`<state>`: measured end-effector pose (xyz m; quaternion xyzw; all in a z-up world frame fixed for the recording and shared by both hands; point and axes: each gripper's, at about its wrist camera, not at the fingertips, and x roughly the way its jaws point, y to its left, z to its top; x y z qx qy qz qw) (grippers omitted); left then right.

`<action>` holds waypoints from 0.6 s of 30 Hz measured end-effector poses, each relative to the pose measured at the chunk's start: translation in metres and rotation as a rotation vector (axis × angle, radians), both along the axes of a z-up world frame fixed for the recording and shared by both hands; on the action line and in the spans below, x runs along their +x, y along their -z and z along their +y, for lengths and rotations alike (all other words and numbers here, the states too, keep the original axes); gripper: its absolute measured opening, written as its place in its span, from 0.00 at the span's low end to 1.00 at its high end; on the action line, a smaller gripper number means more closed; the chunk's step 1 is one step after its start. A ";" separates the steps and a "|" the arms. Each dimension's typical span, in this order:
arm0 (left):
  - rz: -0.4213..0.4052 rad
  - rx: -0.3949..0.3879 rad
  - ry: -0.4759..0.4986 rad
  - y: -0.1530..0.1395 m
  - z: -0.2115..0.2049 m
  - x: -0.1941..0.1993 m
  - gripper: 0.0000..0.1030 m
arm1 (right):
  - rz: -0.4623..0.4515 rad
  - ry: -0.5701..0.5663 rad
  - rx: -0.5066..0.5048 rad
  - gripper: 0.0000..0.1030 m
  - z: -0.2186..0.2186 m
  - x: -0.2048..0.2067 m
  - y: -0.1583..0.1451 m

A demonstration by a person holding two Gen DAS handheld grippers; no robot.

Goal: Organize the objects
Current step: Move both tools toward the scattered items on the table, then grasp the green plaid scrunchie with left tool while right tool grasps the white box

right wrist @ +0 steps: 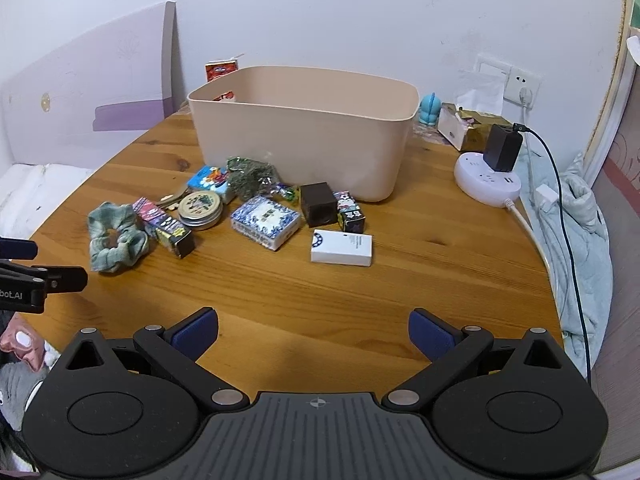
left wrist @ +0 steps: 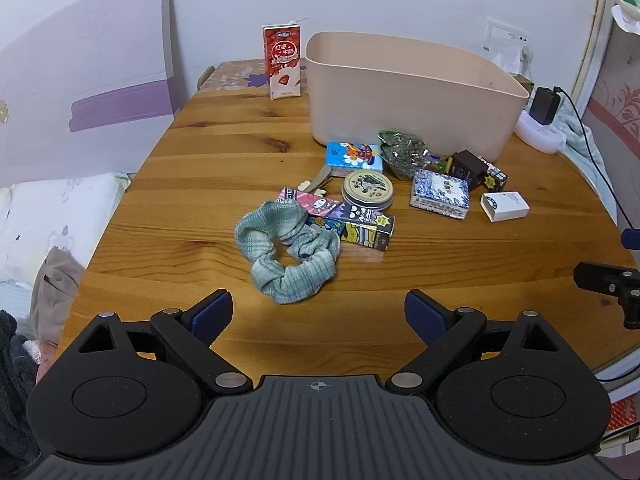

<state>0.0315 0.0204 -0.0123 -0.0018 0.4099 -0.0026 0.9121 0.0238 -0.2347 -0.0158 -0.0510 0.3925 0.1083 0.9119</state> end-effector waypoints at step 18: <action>0.036 -0.018 -0.040 0.024 0.012 0.059 0.92 | -0.013 0.018 -0.052 1.00 -0.002 0.063 0.023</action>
